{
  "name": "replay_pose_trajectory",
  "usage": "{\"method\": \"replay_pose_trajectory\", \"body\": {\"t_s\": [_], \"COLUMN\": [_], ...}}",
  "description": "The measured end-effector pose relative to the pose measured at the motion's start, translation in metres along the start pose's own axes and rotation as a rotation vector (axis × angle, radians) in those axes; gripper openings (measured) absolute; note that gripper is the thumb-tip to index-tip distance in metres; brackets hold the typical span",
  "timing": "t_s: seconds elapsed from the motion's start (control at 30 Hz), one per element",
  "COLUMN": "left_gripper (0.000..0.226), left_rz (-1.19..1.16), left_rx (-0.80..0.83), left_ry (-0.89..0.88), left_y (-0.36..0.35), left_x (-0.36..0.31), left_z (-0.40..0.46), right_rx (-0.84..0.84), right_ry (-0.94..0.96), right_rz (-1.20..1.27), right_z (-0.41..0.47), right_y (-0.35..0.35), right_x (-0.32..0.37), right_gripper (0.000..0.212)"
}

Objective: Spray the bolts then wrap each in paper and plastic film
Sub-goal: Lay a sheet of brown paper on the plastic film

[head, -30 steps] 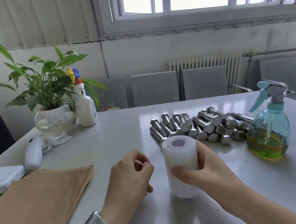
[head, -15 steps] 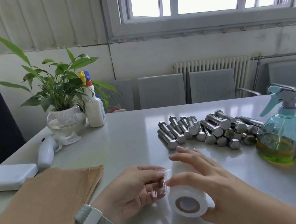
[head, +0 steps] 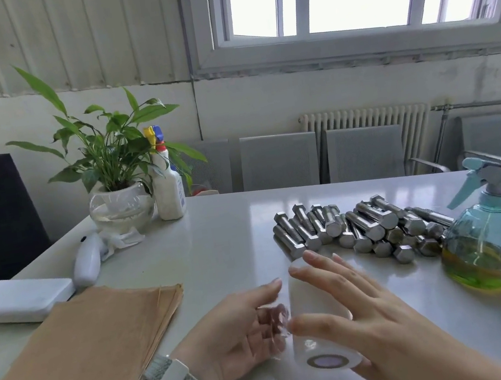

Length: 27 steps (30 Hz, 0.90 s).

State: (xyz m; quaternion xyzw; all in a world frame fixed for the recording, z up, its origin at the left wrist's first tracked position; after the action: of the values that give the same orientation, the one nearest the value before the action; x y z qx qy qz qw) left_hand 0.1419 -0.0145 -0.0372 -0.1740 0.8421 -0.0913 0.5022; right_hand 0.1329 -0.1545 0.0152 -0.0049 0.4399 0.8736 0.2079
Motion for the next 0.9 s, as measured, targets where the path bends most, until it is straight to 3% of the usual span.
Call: {"method": "replay_pose_trajectory", "body": {"t_s": [0.1,0.13,0.23,0.27,0.37,0.43,0.5,0.57,0.6,0.7,0.77,0.8,0.9], "left_gripper": [0.021,0.02,0.019,0.016,0.013,0.013,0.015,0.015,0.014,0.015,0.015,0.015,0.017], "left_rz": [-0.156,-0.095,0.381,0.431,0.321,0.26,0.241,0.232,0.233,0.311,0.431,0.484,0.53], "left_rx": [-0.043,-0.146,-0.549,-0.607,-0.645,-0.676,-0.707,-0.708,-0.708,-0.699,-0.702,-0.712,-0.738], "left_ry": [-0.045,-0.128,-0.506,-0.608,-0.719,-0.735,-0.743,-0.742,-0.754,-0.829,-0.914,-0.965,-1.05], "left_y": [-0.002,0.003,0.019,0.018,0.019,0.022,0.025,0.025,0.024,0.017,0.011,0.008,0.011], "left_x": [-0.002,-0.004,-0.017,-0.023,-0.03,-0.03,-0.029,-0.028,-0.029,-0.033,-0.035,-0.036,-0.045], "left_z": [0.002,0.005,0.005,0.001,-0.006,-0.007,-0.007,-0.005,-0.005,-0.009,-0.012,-0.014,-0.017], "right_rx": [0.007,0.006,-0.03,-0.033,-0.004,-0.046,-0.214,-0.383,-0.364,-0.132,0.104,0.144,-0.003], "right_ry": [-0.042,-0.057,-0.113,-0.145,-0.299,-0.414,-0.624,-0.82,-0.955,-1.325,-1.305,-1.277,-1.305], "right_rz": [0.03,0.047,0.082,0.075,0.108,0.243,0.54,0.831,0.944,1.459,1.706,1.749,1.673], "right_z": [0.001,0.001,0.005,0.005,0.005,0.008,0.006,0.003,0.003,-0.005,0.005,0.007,0.007], "right_y": [-0.002,-0.003,-0.004,-0.005,-0.013,-0.01,-0.005,-0.008,-0.016,-0.05,-0.056,-0.055,-0.058], "right_x": [0.001,0.001,0.008,0.008,0.004,-0.003,-0.017,-0.026,-0.028,-0.026,-0.013,-0.01,-0.018], "right_gripper": [0.098,0.098,0.086,0.089,0.114,0.117,0.103,0.061,0.044,0.072,0.059,0.05,0.05]}}
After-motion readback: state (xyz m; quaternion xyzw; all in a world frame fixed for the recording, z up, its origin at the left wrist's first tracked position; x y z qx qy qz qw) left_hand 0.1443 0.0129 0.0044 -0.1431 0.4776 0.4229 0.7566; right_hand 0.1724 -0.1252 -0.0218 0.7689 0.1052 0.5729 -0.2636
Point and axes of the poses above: each hand's wrist, its own z-axis towards the middle knuckle, its own y-axis out of the back of the hand, x = y × z, the point moved 7 cm from there along z, towards the middle knuckle, and after that the axes turned 10 degrees about -x, right-handed, at the moved point
